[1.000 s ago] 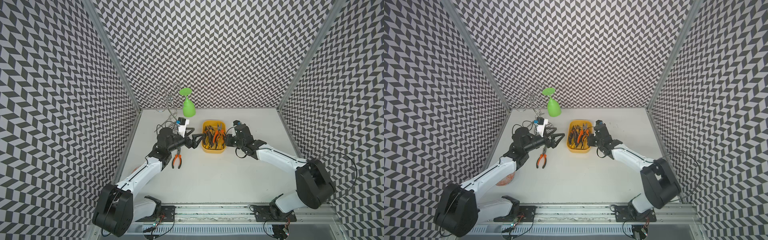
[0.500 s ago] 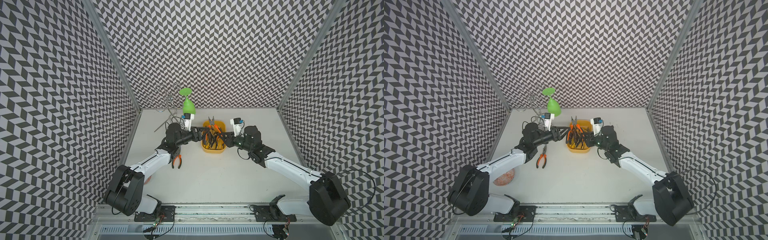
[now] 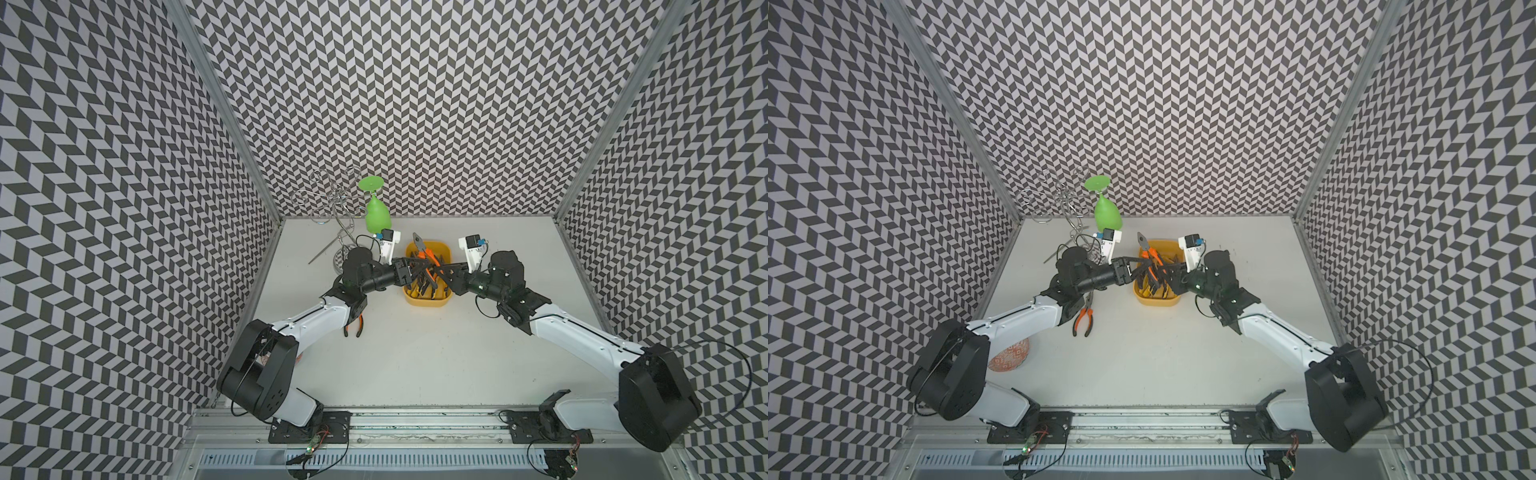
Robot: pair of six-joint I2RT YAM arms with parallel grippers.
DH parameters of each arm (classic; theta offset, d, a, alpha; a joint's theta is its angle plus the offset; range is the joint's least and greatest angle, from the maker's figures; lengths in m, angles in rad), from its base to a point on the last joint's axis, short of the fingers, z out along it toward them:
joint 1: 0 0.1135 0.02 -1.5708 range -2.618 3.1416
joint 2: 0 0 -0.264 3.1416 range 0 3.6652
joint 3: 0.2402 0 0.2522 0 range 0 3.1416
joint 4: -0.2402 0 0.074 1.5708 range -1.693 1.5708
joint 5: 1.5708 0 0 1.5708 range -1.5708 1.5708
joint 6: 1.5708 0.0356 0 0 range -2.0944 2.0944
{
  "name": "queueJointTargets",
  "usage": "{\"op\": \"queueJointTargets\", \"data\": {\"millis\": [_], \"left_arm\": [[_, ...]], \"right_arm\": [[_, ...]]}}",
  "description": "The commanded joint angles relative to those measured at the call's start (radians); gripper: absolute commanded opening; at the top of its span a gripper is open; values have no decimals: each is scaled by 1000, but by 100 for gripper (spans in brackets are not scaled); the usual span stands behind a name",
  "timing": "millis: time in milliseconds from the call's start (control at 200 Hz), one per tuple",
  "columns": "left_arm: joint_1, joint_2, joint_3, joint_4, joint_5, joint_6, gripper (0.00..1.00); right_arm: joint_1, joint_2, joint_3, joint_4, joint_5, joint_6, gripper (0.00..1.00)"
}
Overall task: Take the pliers out of the storage box
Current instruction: Place the pliers at the center of the board.
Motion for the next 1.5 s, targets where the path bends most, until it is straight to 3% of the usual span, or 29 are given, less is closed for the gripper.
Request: {"op": "queueJointTargets", "data": {"millis": [0, 340, 566, 626, 776, 941, 1117, 1262, 1492], "left_arm": [[-9, -3, 44, 53, -43, -5, 49], [-12, 85, 66, 263, 7, -196, 40], [-14, 88, 60, 263, 25, -198, 2], [-14, 80, 54, 239, 32, -177, 0], [-10, 22, 21, 88, 47, -64, 0], [-5, -115, -22, -251, 54, 214, 0], [22, -193, -83, -552, 50, 411, 0], [30, -198, -145, -657, 39, 411, 0], [89, -132, -223, -702, 49, 421, 0]], "right_arm": [[4, -37, 3, 142, -52, 7, 0], [4, -23, -24, 227, -93, 98, 0], [4, -43, -27, 192, -45, 76, 0], [3, -55, -28, 167, -22, 51, 10], [4, -93, -35, 86, -25, -97, 65], [10, -150, -71, 46, -81, -273, 91], [71, -173, -64, -35, -132, -443, 94], [139, -175, -75, -85, -128, -558, 95], [183, -159, -87, -112, -124, -588, 96]]}}
